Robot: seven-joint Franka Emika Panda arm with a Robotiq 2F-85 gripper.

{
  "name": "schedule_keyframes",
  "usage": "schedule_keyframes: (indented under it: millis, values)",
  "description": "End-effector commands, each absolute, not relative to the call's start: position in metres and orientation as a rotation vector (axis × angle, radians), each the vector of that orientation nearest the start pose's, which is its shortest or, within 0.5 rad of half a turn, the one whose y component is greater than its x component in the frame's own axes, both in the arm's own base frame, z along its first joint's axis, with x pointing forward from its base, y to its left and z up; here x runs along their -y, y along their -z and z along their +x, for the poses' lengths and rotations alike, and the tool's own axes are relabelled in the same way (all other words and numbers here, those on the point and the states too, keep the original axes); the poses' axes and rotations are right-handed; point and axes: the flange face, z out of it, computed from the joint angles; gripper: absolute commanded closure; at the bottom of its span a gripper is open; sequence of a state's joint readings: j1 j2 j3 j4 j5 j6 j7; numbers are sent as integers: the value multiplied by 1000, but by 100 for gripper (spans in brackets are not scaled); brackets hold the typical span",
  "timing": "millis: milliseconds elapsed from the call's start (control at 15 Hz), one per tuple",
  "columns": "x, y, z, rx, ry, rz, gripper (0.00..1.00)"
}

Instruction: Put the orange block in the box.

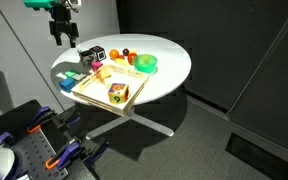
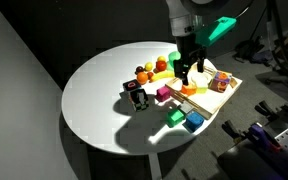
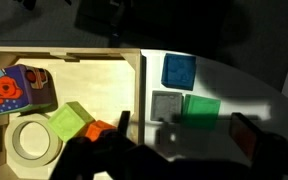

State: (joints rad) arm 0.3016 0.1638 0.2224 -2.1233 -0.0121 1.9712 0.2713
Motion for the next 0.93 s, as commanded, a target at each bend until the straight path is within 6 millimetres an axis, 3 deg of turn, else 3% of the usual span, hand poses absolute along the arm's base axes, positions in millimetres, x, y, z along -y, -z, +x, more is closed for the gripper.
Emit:
schedule_keyframes:
  millis: [0,867]
  values:
    - [-253,-337,443,373,-503,-3180,0]
    - [-231,-396,415,76,-216,-3241,0]
